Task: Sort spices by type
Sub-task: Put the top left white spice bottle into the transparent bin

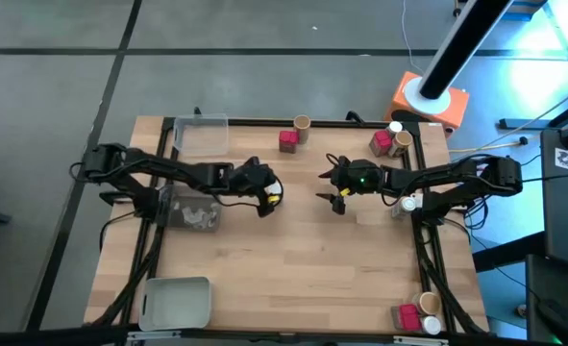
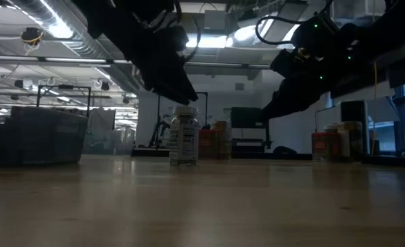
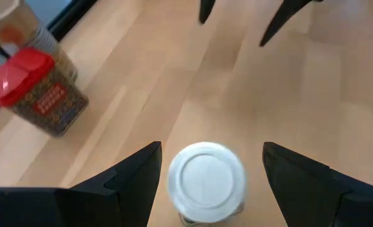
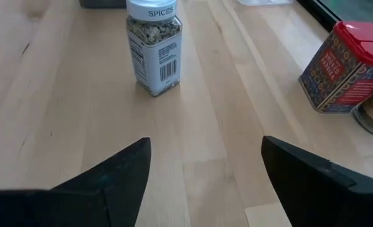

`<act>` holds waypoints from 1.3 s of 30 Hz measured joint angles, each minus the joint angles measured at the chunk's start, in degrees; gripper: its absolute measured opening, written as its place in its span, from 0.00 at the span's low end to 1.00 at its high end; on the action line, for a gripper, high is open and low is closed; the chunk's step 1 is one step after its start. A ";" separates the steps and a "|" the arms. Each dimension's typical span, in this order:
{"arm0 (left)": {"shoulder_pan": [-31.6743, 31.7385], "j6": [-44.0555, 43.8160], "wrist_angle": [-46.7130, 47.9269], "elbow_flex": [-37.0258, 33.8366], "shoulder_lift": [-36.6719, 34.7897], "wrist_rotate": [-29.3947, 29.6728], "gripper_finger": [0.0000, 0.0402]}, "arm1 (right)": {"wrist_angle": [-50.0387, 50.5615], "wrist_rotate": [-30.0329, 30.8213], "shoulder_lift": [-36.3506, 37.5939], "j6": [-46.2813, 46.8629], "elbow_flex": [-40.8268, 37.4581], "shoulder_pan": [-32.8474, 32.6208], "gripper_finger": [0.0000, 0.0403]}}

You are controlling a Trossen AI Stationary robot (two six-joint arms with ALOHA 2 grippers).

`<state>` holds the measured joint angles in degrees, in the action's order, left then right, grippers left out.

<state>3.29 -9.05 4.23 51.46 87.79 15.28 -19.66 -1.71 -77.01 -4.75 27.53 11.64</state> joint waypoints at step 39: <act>0.90 -0.06 11.73 -0.02 -13.55 20.92 0.48 | -0.54 7.15 0.00 0.00 0.00 -0.04 0.75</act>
<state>4.20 -9.10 15.96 51.44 74.24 36.20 -20.20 5.44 -77.01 -4.75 27.53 11.60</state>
